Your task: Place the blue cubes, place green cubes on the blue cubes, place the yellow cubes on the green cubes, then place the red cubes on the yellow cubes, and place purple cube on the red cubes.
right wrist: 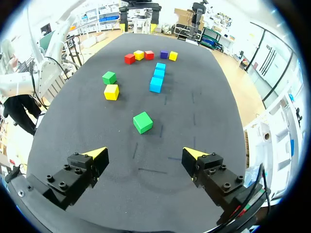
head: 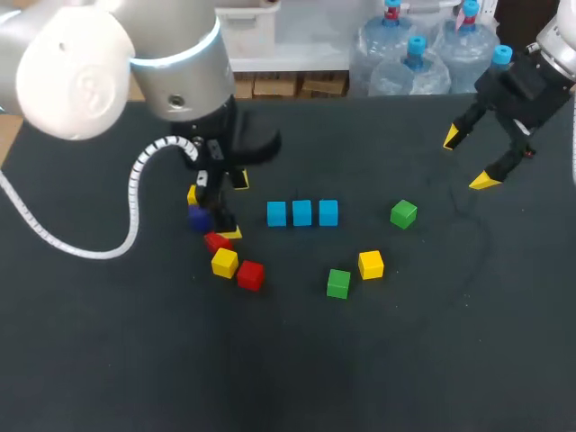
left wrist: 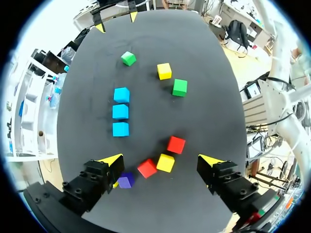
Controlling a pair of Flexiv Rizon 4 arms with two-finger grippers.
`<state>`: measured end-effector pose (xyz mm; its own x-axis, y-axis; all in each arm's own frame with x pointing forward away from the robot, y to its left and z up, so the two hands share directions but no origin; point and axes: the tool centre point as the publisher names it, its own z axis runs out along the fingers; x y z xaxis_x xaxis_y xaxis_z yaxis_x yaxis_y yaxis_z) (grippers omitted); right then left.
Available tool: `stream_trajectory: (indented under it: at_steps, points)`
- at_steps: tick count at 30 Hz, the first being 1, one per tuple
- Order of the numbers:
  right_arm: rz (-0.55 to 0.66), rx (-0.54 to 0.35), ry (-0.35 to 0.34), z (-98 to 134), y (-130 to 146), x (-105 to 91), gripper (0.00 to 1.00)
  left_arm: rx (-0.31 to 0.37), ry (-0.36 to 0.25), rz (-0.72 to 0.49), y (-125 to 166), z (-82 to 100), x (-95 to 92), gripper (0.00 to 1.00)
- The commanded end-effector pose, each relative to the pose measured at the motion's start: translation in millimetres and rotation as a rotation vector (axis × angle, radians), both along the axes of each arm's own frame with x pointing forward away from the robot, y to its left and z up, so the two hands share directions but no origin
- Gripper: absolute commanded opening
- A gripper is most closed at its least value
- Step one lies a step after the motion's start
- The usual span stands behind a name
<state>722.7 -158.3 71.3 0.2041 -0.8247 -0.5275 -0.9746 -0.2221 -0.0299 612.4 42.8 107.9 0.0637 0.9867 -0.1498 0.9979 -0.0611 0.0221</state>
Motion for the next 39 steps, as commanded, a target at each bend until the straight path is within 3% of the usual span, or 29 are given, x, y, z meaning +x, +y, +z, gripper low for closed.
stream_trajectory:
  at_steps: [1, 9, 14, 21, 29, 39]
  points:
    - [0.001, 0.001, 0.0, -0.3, 0.1, 0.2, 1.0, -0.012, -0.018, 0.006, 11.0, 3.4, -10.5, 1.0]
    - [0.001, 0.001, 0.0, -0.3, 0.1, 0.2, 1.0, -0.019, -0.029, 0.048, 13.4, 10.0, -19.4, 1.0]
    - [0.001, 0.001, 0.0, -0.3, 0.1, 0.2, 1.0, -0.149, -0.012, 0.039, 2.6, 7.5, -28.8, 1.0]
    - [0.001, 0.001, 0.0, -0.3, 0.1, 0.2, 1.0, -0.216, 0.003, -0.004, -17.2, 3.8, -45.9, 1.0]
    - [0.001, 0.001, 0.0, -0.3, 0.1, 0.2, 1.0, -0.224, 0.02, -0.115, -39.5, -6.9, -58.4, 1.0]
    - [0.001, 0.001, 0.0, -0.3, 0.1, 0.2, 1.0, -0.212, 0.043, -0.143, -68.0, -22.2, -62.0, 1.0]
